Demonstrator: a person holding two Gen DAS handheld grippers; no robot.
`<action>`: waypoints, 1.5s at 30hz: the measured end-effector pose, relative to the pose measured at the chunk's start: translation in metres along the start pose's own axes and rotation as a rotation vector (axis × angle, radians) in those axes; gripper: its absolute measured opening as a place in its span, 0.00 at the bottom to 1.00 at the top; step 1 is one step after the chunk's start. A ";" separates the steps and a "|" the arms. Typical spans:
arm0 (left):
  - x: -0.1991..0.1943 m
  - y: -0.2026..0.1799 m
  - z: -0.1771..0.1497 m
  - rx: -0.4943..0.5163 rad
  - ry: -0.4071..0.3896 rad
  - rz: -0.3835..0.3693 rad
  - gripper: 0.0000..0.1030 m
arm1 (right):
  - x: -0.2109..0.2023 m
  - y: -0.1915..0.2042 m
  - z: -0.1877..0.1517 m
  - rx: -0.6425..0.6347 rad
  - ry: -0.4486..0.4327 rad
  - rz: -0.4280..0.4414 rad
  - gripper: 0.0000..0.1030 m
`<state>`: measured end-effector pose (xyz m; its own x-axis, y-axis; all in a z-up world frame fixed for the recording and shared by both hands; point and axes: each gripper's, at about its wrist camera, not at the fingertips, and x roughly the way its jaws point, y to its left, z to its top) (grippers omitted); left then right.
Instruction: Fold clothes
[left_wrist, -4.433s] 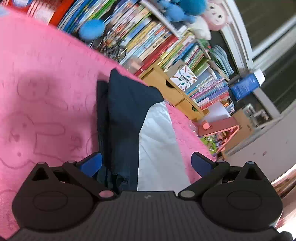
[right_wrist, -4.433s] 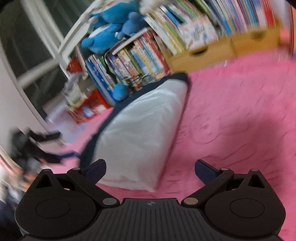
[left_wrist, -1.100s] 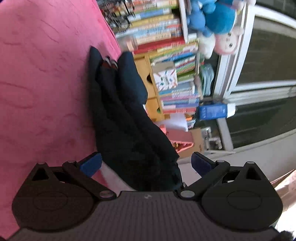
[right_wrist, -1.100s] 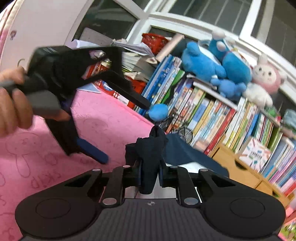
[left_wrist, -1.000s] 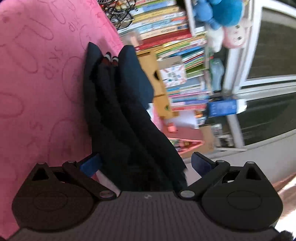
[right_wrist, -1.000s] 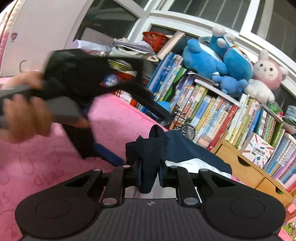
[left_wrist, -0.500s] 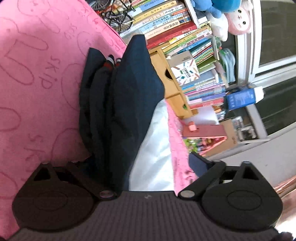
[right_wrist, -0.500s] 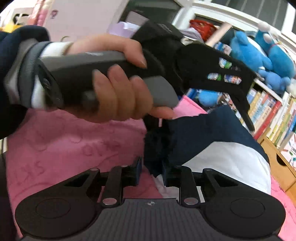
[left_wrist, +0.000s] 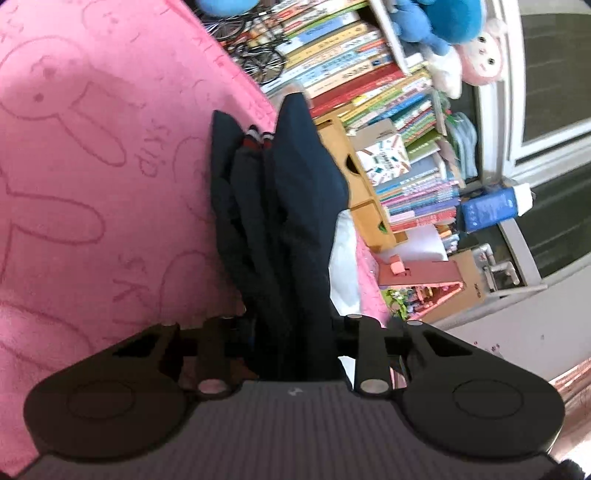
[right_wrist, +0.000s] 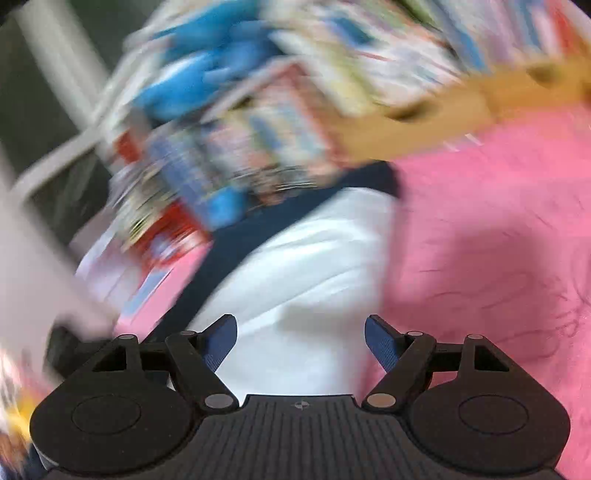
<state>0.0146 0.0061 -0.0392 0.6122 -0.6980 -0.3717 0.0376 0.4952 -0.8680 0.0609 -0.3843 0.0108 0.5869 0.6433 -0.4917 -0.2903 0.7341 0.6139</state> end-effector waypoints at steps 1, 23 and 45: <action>-0.001 -0.001 0.000 0.000 0.002 -0.012 0.26 | 0.012 -0.013 0.011 0.051 0.014 0.020 0.74; -0.055 -0.073 -0.039 0.229 -0.094 -0.143 0.18 | 0.016 0.030 0.071 0.057 -0.079 0.182 0.27; -0.060 -0.025 -0.128 0.317 -0.167 0.213 0.32 | 0.094 0.181 -0.068 -0.816 0.125 -0.170 0.17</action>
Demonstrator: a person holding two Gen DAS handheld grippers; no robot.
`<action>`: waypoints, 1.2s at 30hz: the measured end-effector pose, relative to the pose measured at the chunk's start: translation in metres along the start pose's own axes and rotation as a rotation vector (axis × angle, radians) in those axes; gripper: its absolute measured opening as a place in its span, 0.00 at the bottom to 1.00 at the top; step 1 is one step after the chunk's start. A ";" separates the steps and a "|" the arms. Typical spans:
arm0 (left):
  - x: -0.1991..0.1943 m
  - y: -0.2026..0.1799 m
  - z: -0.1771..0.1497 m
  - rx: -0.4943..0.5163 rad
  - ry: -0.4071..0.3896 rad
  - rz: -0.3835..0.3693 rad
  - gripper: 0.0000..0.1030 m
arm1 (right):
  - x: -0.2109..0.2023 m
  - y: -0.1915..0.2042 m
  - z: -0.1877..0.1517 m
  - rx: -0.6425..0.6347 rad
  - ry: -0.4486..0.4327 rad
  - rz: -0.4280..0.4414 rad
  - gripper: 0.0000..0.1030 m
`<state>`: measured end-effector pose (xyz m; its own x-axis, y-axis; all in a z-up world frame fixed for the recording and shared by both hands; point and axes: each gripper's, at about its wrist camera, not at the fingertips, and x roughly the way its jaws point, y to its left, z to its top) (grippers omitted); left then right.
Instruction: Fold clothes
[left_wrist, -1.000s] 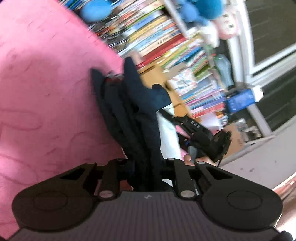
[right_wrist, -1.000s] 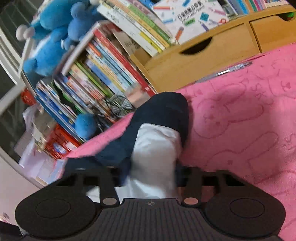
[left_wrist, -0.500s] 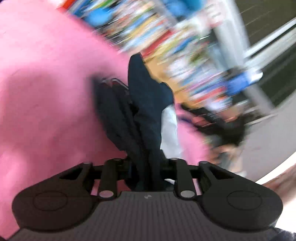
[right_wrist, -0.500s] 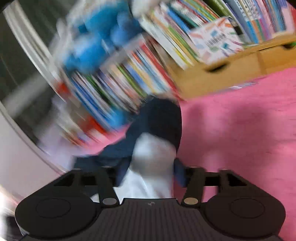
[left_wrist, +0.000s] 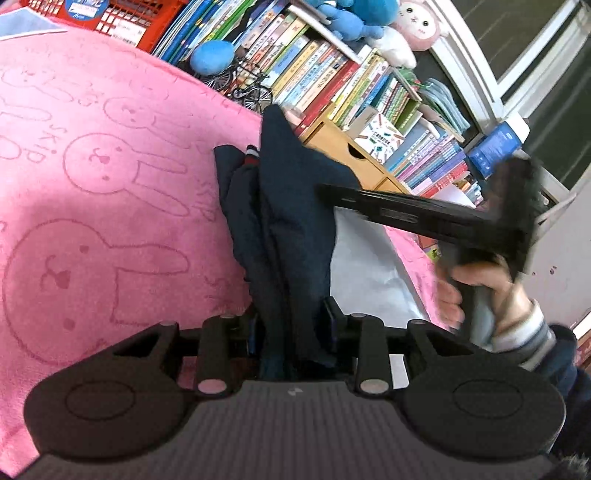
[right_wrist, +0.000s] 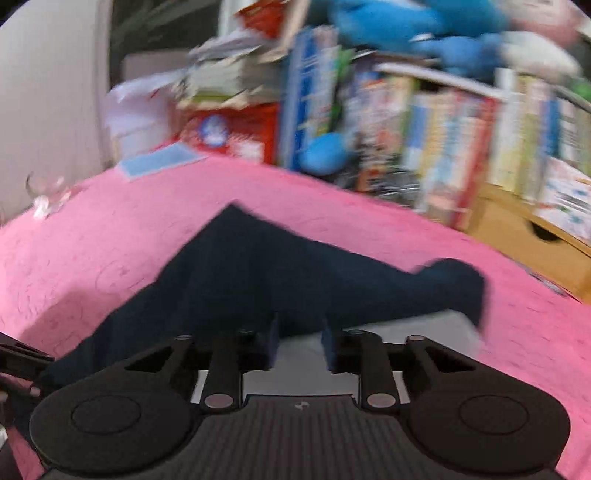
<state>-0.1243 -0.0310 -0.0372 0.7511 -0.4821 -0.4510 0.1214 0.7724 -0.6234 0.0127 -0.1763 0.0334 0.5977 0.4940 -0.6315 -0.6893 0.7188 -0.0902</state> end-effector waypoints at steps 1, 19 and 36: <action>0.000 0.000 -0.001 0.004 -0.007 -0.005 0.32 | 0.008 0.010 0.003 -0.013 0.012 0.008 0.17; -0.005 -0.002 -0.019 0.114 -0.096 -0.003 0.31 | -0.029 0.005 0.011 0.106 -0.082 0.091 0.70; -0.009 -0.001 -0.015 0.044 -0.069 0.008 0.32 | -0.170 0.035 -0.176 -0.074 -0.140 -0.249 0.93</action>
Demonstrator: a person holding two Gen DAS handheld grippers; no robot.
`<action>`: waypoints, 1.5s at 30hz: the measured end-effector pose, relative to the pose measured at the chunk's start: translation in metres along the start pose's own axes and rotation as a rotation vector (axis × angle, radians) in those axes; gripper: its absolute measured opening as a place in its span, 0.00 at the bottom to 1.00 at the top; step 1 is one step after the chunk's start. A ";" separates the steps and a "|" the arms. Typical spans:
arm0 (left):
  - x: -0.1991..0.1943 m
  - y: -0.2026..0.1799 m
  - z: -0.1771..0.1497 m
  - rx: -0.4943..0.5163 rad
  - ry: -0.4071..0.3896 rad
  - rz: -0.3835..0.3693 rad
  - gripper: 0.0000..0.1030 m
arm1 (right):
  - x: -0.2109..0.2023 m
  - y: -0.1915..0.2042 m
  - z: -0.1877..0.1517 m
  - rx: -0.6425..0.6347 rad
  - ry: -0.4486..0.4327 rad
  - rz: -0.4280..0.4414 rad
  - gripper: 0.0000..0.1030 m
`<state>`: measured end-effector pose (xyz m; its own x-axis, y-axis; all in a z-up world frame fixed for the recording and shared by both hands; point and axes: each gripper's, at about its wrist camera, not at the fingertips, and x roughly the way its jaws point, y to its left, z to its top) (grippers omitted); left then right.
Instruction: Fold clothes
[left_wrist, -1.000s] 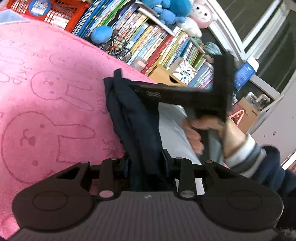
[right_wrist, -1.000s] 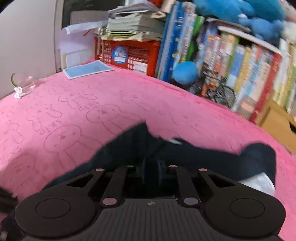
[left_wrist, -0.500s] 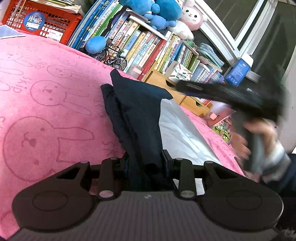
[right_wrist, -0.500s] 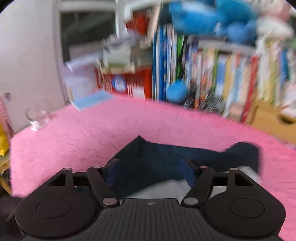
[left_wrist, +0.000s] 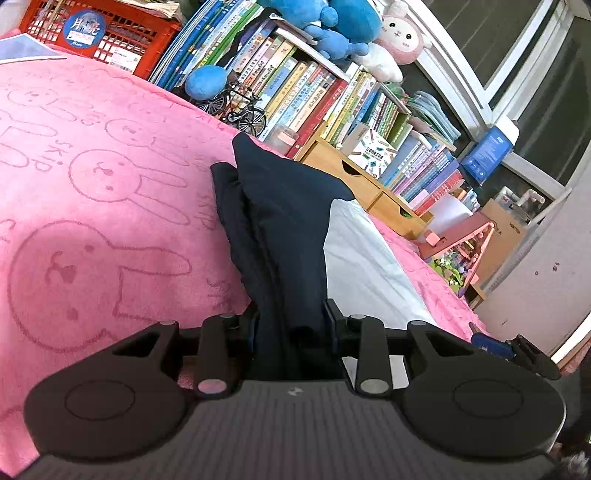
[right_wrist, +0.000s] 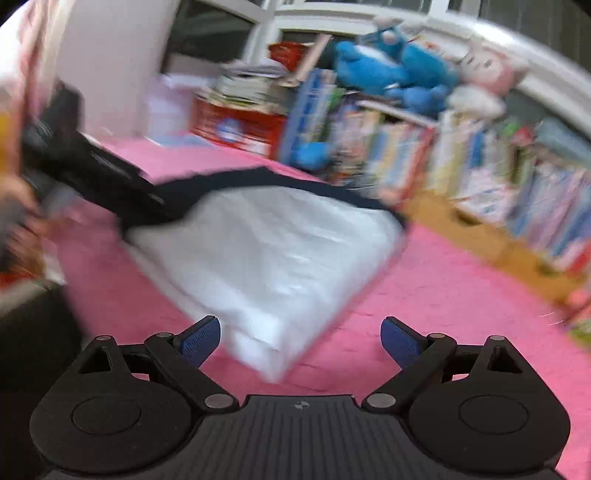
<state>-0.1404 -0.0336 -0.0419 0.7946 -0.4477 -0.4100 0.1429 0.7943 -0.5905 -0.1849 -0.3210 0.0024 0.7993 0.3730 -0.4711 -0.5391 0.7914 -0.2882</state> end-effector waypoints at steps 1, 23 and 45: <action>-0.002 0.000 0.001 -0.004 0.008 -0.003 0.33 | 0.004 -0.009 -0.003 0.041 0.019 -0.025 0.99; 0.053 0.058 0.097 -0.294 0.147 -0.031 0.82 | 0.078 -0.167 0.021 0.727 0.029 0.176 1.00; 0.104 0.049 0.134 -0.135 0.051 0.073 0.15 | 0.158 -0.154 0.032 0.909 0.096 0.518 0.28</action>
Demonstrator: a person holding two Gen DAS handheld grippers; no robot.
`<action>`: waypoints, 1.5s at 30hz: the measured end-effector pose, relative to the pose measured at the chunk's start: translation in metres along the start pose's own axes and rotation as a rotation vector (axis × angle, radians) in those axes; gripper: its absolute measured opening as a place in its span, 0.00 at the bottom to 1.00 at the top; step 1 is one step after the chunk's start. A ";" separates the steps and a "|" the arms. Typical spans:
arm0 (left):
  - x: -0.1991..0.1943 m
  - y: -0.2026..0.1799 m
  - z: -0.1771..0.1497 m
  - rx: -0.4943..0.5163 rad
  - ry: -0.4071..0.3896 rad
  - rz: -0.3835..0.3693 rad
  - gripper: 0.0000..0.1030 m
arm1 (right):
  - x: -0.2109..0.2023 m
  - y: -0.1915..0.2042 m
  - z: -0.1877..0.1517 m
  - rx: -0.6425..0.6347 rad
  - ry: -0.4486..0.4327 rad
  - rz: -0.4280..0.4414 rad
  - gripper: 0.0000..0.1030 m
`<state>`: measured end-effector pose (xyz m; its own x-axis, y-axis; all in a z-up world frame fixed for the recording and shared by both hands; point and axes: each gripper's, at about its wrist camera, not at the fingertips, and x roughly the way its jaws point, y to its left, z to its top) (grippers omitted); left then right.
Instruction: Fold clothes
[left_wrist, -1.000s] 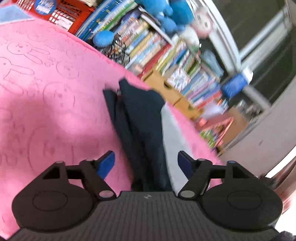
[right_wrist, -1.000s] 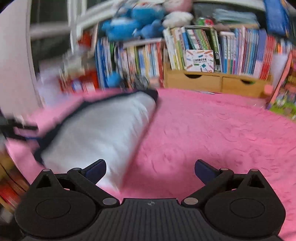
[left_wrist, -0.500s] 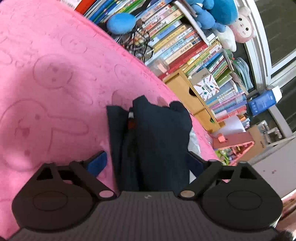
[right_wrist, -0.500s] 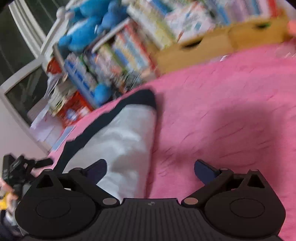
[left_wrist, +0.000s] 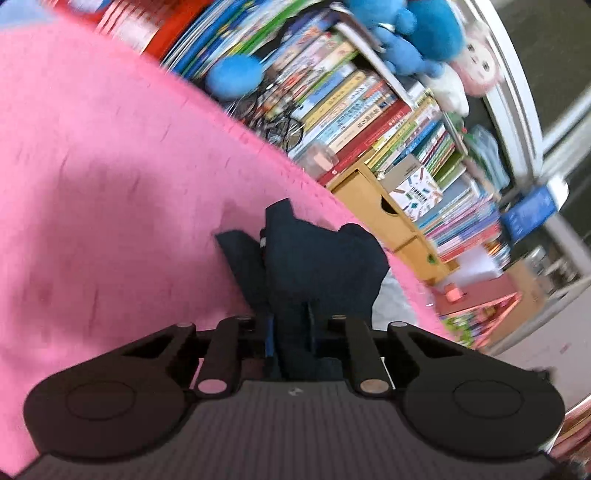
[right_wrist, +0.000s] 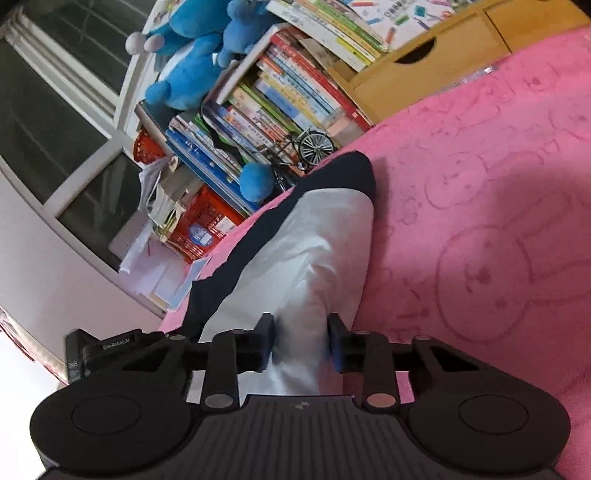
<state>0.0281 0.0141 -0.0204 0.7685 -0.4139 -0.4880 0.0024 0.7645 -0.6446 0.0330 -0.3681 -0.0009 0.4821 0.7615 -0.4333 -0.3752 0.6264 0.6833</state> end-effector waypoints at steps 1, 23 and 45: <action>0.011 -0.001 0.010 0.031 -0.002 0.023 0.15 | 0.008 0.003 0.008 -0.028 -0.001 -0.014 0.28; -0.094 -0.040 -0.061 0.521 -0.005 0.463 0.66 | -0.030 0.054 -0.081 -0.536 0.066 -0.382 0.81; -0.071 -0.104 -0.156 0.472 0.019 0.525 1.00 | -0.036 0.064 -0.122 -0.628 0.034 -0.444 1.00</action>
<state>-0.1262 -0.1128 -0.0106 0.7326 0.0631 -0.6777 -0.0848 0.9964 0.0011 -0.1051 -0.3353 -0.0129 0.6714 0.4148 -0.6141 -0.5363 0.8439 -0.0163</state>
